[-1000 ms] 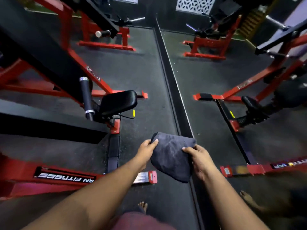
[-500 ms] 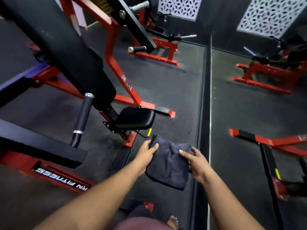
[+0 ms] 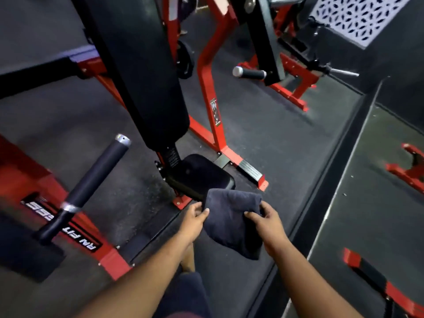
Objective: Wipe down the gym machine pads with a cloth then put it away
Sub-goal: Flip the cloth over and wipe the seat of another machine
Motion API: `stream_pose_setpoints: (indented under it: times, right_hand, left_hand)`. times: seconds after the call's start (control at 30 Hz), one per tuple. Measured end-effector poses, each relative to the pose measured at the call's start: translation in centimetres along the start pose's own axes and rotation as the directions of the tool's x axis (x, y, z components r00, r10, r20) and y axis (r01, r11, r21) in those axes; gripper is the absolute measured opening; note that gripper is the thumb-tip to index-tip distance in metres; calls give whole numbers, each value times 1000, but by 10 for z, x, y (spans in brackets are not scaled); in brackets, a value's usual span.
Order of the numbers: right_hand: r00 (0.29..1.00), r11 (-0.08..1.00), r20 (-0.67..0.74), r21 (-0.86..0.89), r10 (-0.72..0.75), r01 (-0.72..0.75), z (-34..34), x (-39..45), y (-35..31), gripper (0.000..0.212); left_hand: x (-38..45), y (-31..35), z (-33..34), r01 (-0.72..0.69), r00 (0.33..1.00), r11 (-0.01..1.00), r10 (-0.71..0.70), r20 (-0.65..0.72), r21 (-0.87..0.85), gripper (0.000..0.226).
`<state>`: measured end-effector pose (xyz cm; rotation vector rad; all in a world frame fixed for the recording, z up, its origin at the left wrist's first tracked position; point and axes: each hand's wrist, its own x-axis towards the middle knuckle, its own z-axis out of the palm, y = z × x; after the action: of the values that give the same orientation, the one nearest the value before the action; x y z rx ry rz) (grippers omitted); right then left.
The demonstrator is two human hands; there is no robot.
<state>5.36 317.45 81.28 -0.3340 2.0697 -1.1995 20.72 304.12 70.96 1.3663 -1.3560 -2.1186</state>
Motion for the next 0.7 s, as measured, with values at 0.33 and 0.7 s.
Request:
stream_pose_setpoints:
  times: [0.33,0.7]
  right_hand:
    - [868,567,290,-665,-404,486,32,227,-37,43]
    - [712,109,699,-715,68,691,96,371,83,82]
  left_hand:
    - [164,-3,19,207,961,978,-202,-189,3,43]
    - [274,-77,48,376,829,854,-136,-543,360,52]
